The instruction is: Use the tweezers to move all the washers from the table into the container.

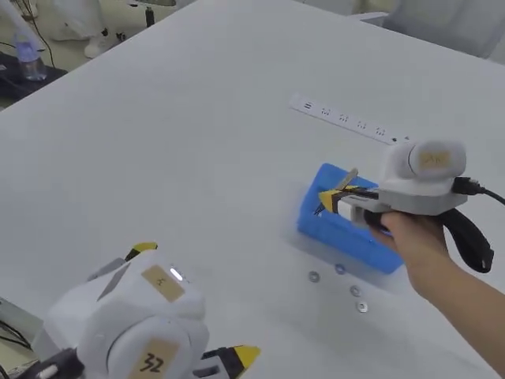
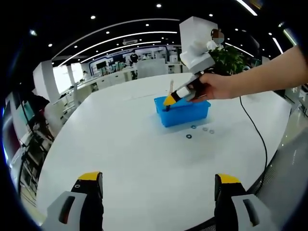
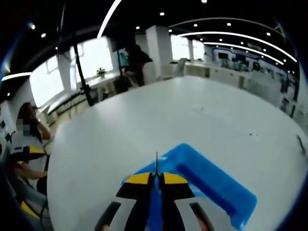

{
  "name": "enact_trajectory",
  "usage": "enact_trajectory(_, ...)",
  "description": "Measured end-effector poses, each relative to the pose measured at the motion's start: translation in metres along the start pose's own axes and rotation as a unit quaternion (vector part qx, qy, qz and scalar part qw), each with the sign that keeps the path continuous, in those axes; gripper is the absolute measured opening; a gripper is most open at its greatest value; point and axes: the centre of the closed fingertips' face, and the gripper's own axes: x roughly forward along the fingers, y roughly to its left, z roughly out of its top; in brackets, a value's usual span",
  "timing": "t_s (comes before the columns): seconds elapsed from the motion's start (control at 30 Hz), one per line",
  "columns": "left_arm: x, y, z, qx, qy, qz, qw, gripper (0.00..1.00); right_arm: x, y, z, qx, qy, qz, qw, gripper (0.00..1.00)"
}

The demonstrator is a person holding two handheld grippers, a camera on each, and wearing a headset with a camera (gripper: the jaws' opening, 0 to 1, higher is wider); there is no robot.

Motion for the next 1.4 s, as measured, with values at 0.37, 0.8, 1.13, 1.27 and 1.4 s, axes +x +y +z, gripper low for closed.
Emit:
enact_trajectory(0.37, -0.001, 0.0, 0.001, 0.002, -0.003, 0.001, 1.0, 0.99, -0.044, 0.019, 0.032, -0.042, -0.039, 0.014, 0.9982, 0.04)
enact_trajectory(0.8, -0.001, 0.0, 0.001, 0.006, -0.003, 0.0, 1.0, 0.99, -0.071, 0.057, 0.012, -0.059, -0.038, 0.039, 0.9968, 0.04)
enact_trajectory(1.13, 0.0, -0.001, 0.0, 0.003, 0.001, -0.004, 1.0, 0.99, -0.071, 0.071, -0.018, -0.044, -0.017, 0.049, 0.9977, 0.04)
enact_trajectory(1.27, 0.001, -0.002, -0.001, 0.005, 0.003, -0.005, 1.0, 0.99, -0.068, 0.074, -0.032, -0.053, 0.0, 0.049, 0.9974, 0.04)
enact_trajectory(1.4, 0.001, -0.003, -0.002, 0.007, 0.005, -0.006, 0.9999, 0.99, -0.063, 0.07, -0.044, -0.056, 0.012, 0.047, 0.9973, 0.04)
